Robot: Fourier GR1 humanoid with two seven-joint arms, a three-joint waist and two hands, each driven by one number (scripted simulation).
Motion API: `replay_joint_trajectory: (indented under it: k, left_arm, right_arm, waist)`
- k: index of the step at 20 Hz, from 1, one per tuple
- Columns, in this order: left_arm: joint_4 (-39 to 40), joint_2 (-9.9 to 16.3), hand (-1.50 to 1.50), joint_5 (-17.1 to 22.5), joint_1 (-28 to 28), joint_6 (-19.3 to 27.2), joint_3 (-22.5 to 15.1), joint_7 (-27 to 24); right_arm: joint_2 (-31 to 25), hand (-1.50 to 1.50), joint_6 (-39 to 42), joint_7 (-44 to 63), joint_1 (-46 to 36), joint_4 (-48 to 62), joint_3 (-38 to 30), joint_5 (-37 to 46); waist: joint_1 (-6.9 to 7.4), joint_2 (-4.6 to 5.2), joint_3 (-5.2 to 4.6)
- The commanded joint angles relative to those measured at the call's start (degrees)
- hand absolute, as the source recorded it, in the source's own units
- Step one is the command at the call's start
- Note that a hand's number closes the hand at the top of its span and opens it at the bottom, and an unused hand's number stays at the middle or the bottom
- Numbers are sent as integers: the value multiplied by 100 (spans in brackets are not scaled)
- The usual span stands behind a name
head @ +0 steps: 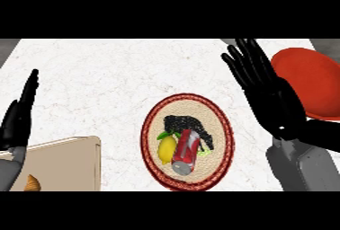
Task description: Pick the lemon from the placemat and place it in the bowl
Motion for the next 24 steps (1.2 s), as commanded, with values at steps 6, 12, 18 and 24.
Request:
replay_joint_trajectory:
  k: [6, 12, 18, 24]
  left_arm:
    - [-855, -613, 0, 250, -699, -101, -30, 777]
    - [-1004, -927, 0, 271, -166, -142, -176, 725]
    - [-1240, -788, 0, 249, -310, -192, -20, 1202]
    - [-1234, -882, 0, 229, -383, -283, -44, 1236]
  right_arm:
    - [-173, 150, 1568, -298, 224, 1961, 112, -357]
    - [-140, -150, 252, -2251, 821, 2815, -367, 1297]
    - [-1077, -150, 317, -1500, 750, 1589, 235, 2343]
    - [-1517, -150, 639, 81, -69, 1217, 819, 3096]
  waist:
    - [65, 3, 37]
    - [36, -30, 30]
    - [-17, -78, 21]
    - [28, -78, 12]
